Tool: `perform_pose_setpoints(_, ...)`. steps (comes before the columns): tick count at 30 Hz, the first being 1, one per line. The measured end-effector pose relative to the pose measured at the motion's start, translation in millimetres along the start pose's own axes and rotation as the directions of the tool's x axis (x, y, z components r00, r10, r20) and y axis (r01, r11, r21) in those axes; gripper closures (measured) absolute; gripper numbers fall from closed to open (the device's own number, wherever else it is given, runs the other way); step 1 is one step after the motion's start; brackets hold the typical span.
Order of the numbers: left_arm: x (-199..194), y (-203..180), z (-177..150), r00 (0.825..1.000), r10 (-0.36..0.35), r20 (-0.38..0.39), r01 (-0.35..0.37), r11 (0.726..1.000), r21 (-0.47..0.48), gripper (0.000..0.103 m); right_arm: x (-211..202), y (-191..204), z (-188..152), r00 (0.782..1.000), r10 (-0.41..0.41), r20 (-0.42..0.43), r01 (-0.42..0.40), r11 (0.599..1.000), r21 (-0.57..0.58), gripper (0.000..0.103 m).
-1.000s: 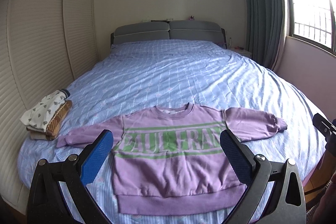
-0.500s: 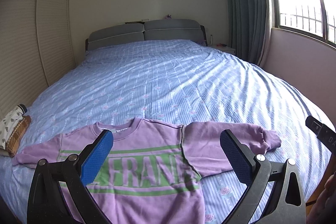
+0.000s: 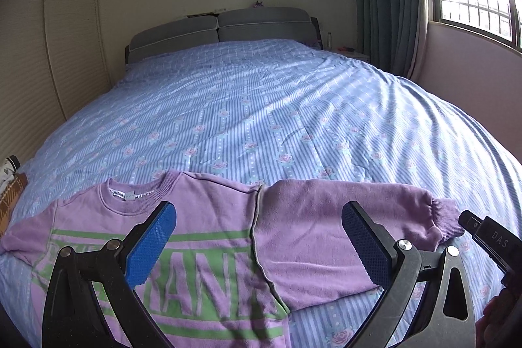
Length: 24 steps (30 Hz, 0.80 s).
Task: Fold small clothes
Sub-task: 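Grasp the sweatshirt sleeve cuff with the right gripper and lift it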
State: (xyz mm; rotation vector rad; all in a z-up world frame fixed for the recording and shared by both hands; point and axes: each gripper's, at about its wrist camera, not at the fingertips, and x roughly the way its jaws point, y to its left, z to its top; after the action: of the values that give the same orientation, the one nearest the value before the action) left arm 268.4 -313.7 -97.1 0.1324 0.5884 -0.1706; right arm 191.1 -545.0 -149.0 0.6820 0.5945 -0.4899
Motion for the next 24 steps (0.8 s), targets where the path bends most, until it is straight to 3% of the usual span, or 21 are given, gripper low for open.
perform_pose_setpoints(11, 8.1, -15.8, -4.5, 1.000, 0.001, -0.007, -0.001, 1.000, 0.016, 0.000, 48.4, -30.3, -10.4, 0.992, 0.073, -0.099, -0.051, 0.976, 0.210, 0.064)
perform_pose_setpoints(15, 6.3, -16.2, -1.2, 1.000, 0.004, 0.003, -0.004, 1.000, 0.021, 0.000, 64.6, -39.0, -3.3, 0.981, 0.158, -0.115, -0.121, 0.952, 0.282, 0.088)
perform_pose_setpoints(21, -3.1, 5.0, 2.2, 0.999, 0.037, 0.009, -0.037, 0.999, 0.010, 0.000, 32.2, -12.6, 6.4, 0.989, 0.141, -0.034, -0.134, 0.978, 0.157, 0.090)
perform_pose_setpoints(24, -10.9, 26.6, 5.5, 0.998, 0.065, 0.002, -0.065, 0.998, -0.012, 0.000, 9.0, 15.6, 11.7, 0.985, 0.174, 0.019, -0.175, 0.981, 0.081, 0.090)
